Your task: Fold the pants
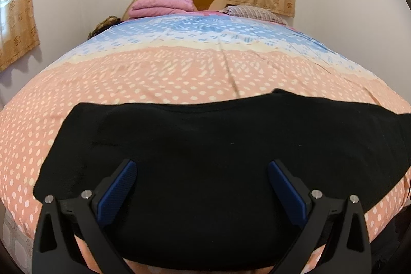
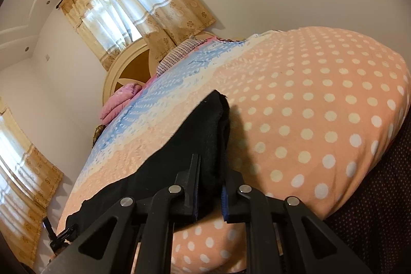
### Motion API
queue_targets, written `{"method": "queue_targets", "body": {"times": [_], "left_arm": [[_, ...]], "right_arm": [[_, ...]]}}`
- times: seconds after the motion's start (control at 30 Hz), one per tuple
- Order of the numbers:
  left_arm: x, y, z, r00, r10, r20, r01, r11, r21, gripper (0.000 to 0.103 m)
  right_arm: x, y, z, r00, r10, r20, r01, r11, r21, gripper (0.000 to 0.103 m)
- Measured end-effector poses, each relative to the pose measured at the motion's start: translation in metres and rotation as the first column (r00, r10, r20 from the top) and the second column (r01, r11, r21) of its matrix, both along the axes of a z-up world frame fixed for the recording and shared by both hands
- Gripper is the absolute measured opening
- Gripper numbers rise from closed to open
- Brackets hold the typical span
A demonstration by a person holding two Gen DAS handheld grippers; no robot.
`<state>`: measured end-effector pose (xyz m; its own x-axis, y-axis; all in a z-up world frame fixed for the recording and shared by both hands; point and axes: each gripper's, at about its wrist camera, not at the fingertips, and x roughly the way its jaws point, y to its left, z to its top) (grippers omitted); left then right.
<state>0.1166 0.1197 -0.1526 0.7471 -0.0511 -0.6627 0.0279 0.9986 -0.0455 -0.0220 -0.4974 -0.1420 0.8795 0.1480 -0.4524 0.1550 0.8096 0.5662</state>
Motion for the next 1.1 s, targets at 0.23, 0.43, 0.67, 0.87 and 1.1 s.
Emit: {"method": "queue_targets", "body": {"times": [0.23, 0.43, 0.67, 0.87, 1.1], "left_arm": [[0.001, 0.009, 0.001, 1.000, 0.021, -0.002, -0.021, 1.000, -0.004, 0.103], [0.002, 0.015, 0.000, 1.000, 0.027, -0.010, -0.028, 1.000, -0.011, 0.103], [0.001, 0.015, -0.001, 1.000, 0.027, -0.012, -0.027, 1.000, -0.011, 0.103], [0.002, 0.016, -0.002, 1.000, 0.026, -0.016, -0.026, 0.999, -0.019, 0.103], [-0.001, 0.018, 0.000, 0.999, 0.032, -0.015, -0.033, 0.999, -0.032, 0.103]], "right_arm": [[0.001, 0.027, 0.031, 0.997, 0.045, 0.062, -0.040, 0.996, -0.079, 0.012], [0.004, 0.070, 0.059, 0.983, 0.140, 0.122, -0.115, 0.975, -0.192, 0.012], [0.013, 0.119, 0.079, 0.959, 0.248, 0.139, -0.201, 0.937, -0.285, 0.012], [0.025, 0.148, 0.080, 0.942, 0.309, 0.131, -0.256, 0.914, -0.314, 0.012], [0.042, 0.185, 0.076, 0.917, 0.387, 0.100, -0.335, 0.881, -0.333, 0.012]]}}
